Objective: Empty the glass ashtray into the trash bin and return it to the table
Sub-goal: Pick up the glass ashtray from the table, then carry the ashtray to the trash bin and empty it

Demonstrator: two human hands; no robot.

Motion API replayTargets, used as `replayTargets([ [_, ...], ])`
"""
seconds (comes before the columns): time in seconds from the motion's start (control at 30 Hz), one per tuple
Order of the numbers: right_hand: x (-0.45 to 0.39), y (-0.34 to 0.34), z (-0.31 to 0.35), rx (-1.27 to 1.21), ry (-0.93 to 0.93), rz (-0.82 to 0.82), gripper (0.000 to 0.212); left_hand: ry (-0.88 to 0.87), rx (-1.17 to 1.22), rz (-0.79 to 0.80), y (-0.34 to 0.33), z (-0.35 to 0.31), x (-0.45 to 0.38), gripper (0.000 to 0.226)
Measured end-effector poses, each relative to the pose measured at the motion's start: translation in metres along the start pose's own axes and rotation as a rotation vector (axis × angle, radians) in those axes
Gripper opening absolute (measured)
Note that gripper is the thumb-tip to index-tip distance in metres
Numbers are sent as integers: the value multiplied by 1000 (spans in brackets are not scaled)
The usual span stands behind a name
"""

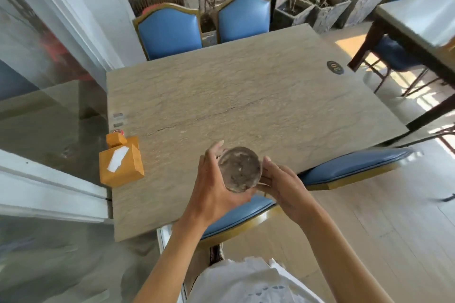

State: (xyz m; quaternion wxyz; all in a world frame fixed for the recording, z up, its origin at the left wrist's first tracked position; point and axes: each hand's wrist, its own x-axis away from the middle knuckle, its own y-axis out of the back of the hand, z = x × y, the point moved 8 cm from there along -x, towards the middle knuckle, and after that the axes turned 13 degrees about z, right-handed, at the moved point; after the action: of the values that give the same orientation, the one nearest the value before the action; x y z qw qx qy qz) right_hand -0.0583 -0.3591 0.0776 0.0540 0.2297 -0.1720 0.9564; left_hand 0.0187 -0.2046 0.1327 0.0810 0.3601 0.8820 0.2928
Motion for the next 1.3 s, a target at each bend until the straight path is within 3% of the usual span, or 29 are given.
replayTargets([
  [0.2,79,69,-2,-461,52,-12,54,-70,59,119,-88,-90,-13,125],
  [0.53,181,193,-20,-828,235,-163,66,-252,28,382,-237,-200,-36,120],
  [0.8,210,294,-17,-893,370,-161,80,-303,-133,608,-318,-229,-90,111],
  [1.13,220,461,-3,-997,330,-398,82,-201,-90,709,-424,-247,-235,65],
  [1.3,222,538,13,-1006,297,-435,80,-218,-154,779,-484,-261,-315,58],
])
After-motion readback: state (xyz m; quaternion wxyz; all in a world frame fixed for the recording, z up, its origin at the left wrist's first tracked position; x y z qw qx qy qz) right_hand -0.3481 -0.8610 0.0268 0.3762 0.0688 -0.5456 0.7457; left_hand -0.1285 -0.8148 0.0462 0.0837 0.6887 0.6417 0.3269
